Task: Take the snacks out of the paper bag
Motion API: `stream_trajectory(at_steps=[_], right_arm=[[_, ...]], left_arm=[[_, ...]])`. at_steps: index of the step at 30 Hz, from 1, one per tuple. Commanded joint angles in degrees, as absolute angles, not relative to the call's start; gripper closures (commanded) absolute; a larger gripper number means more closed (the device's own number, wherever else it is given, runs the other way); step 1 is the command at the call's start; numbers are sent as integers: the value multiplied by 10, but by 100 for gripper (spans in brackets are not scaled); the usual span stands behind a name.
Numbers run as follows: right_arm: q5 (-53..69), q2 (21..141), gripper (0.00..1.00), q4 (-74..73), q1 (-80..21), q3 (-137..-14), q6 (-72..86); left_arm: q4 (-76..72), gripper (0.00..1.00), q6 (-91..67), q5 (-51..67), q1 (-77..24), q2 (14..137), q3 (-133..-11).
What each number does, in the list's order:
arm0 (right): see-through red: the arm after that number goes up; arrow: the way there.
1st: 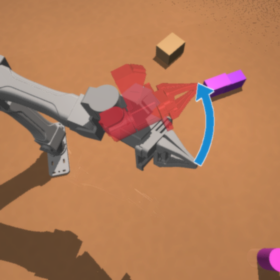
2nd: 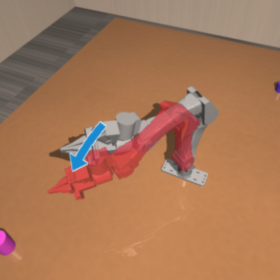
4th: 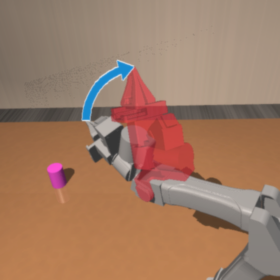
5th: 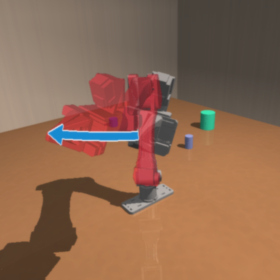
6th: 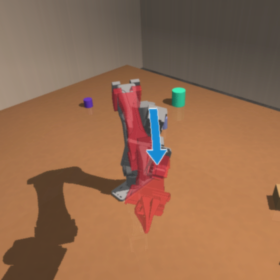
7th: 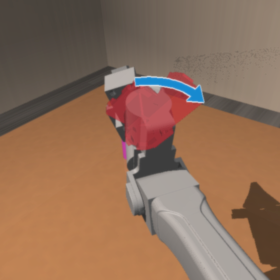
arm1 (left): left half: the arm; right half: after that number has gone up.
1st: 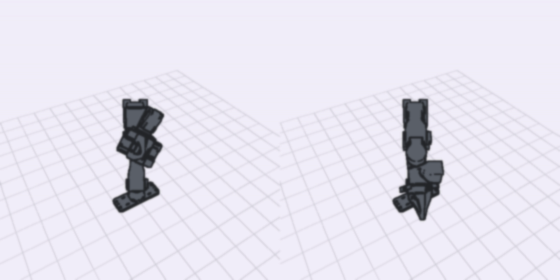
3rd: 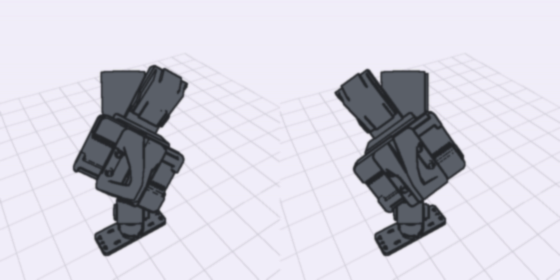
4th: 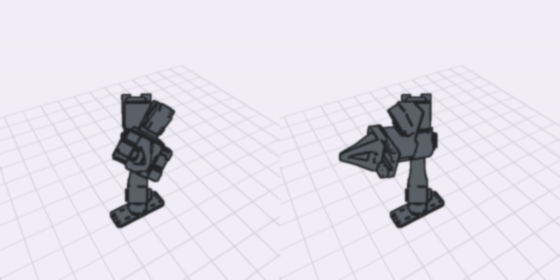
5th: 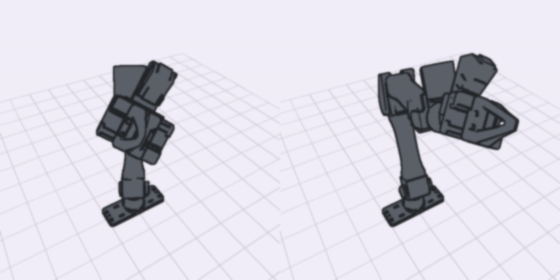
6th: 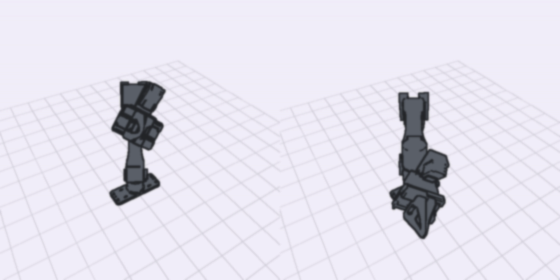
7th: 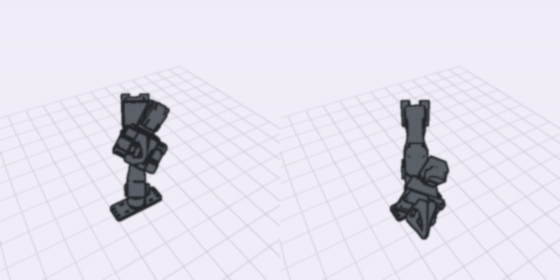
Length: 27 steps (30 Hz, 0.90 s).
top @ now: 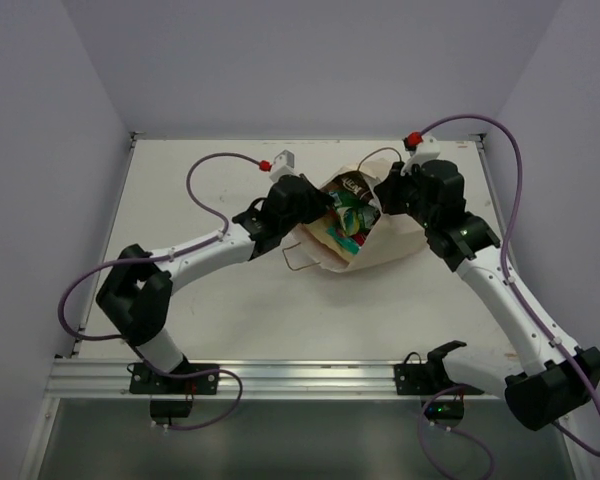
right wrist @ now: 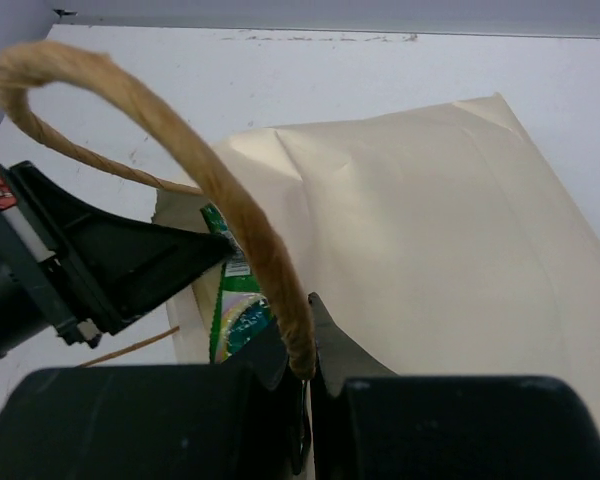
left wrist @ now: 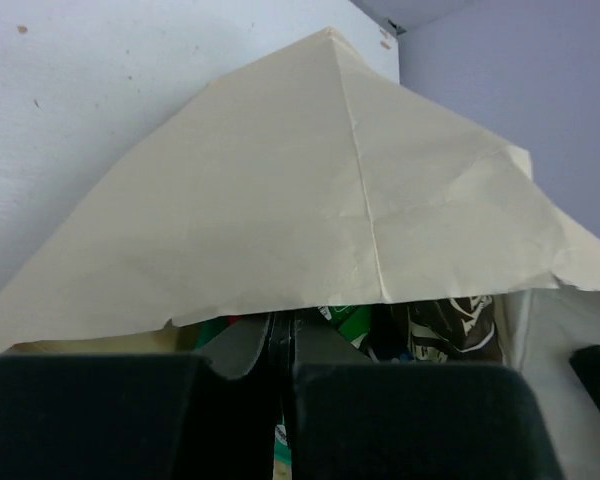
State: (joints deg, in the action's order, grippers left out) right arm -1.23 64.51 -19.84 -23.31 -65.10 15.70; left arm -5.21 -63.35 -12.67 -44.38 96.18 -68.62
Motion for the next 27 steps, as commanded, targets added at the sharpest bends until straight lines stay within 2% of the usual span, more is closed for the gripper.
stream_trajectory(at_steps=[1, 6, 12, 14, 17, 18, 20, 21, 22, 23, 26, 27], right_arm=[[-5, 632, 100, -197, -222, -653, 169], [-19, 635, 100, -206, -214, -661, 168], [-35, 628, 100, -209, -203, -648, 165], [-33, 629, 100, -208, -201, -645, 163], [-26, 632, 100, -209, -202, -644, 166], [-23, 631, 100, -208, -202, -645, 167], [-23, 634, 100, -208, -202, -648, 171], [-23, 635, 100, -208, -202, -649, 173], [-21, 636, 100, -208, -202, -653, 175], [-18, 638, 100, -208, -201, -654, 178], [-15, 642, 100, -208, -202, -658, 184], [-12, 643, 100, -208, -202, -658, 185]], left_arm=[[-69, 100, -609, -152, -428, 908, -670], [-33, 100, -564, -121, -410, 834, -647], [77, 100, -467, -123, -338, 710, -607], [109, 100, -453, -99, -312, 698, -600], [80, 100, -453, -22, -315, 682, -578], [70, 94, -479, -5, -316, 681, -571], [49, 76, -507, 23, -334, 686, -563], [41, 60, -524, 25, -358, 693, -566], [34, 53, -530, 22, -373, 699, -570], [34, 37, -534, 5, -390, 705, -586], [33, 17, -565, -10, -432, 742, -605], [27, 16, -593, -6, -438, 760, -603]])
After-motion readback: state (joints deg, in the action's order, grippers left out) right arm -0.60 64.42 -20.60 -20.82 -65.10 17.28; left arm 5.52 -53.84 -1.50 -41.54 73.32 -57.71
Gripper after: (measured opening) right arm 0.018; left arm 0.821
